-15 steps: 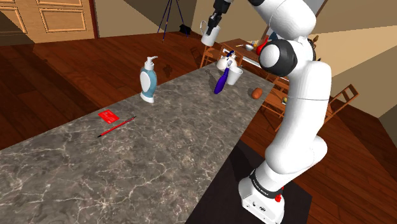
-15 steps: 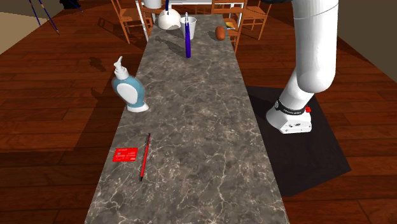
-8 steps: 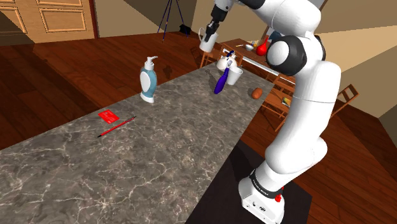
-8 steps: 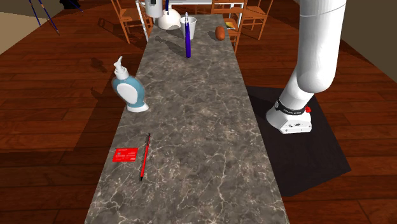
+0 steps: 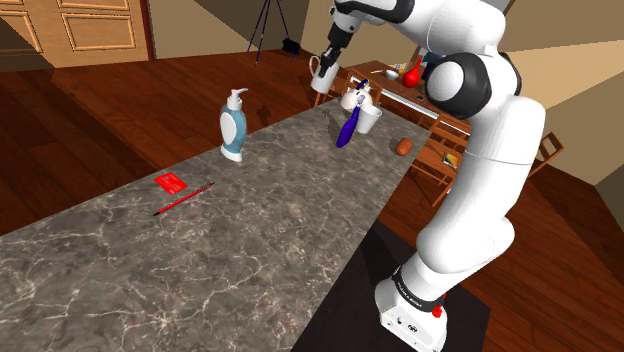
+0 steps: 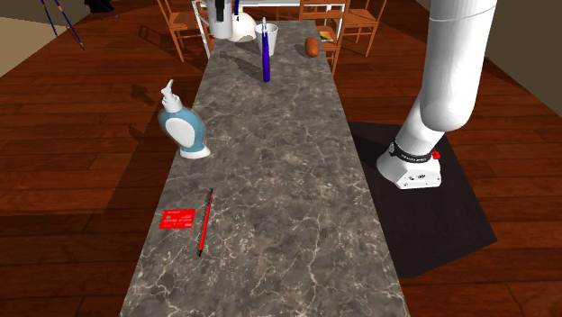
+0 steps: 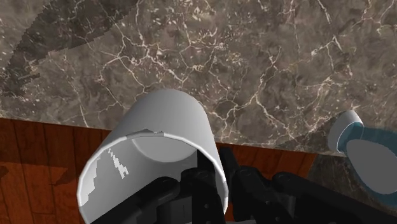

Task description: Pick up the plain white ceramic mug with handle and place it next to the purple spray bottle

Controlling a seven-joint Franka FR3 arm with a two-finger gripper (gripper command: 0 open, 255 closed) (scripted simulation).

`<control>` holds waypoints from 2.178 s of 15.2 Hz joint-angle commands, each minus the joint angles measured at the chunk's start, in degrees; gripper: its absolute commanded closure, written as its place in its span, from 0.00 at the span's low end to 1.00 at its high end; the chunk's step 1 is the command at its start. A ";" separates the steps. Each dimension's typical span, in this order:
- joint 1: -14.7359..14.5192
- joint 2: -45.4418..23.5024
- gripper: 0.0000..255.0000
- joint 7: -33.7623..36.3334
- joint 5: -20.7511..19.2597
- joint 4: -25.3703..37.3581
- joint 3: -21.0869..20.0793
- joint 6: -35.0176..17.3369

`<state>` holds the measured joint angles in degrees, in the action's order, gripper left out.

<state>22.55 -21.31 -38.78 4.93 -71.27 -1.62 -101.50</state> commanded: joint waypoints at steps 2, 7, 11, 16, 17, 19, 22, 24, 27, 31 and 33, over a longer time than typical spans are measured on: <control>0.00 0.63 1.00 -0.22 0.07 -3.17 0.00 -2.58; -0.01 1.15 1.00 -0.58 0.18 -7.80 -0.01 -6.68; -0.02 1.25 1.00 -0.85 0.27 -11.03 -0.02 -9.79; -0.03 1.05 1.00 -1.19 0.40 -14.58 -0.05 -13.53; -0.03 0.96 1.00 -1.26 0.43 -15.23 -0.05 -14.26; -0.04 0.76 1.00 -1.39 0.48 -16.47 -0.06 -15.70; -0.05 0.36 1.00 -1.59 0.57 -18.21 -0.08 -17.82; -0.05 0.04 1.00 -1.73 0.63 -19.28 -0.10 -19.22; -0.05 -0.53 1.00 -1.93 0.72 -20.76 -0.12 -21.27; -0.06 -1.45 1.00 -2.20 0.85 -22.53 -0.16 -23.95; -0.06 -1.98 1.00 -2.34 0.91 -23.33 -0.18 -25.26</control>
<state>22.47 -23.18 -41.00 5.78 -93.87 -1.79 -125.89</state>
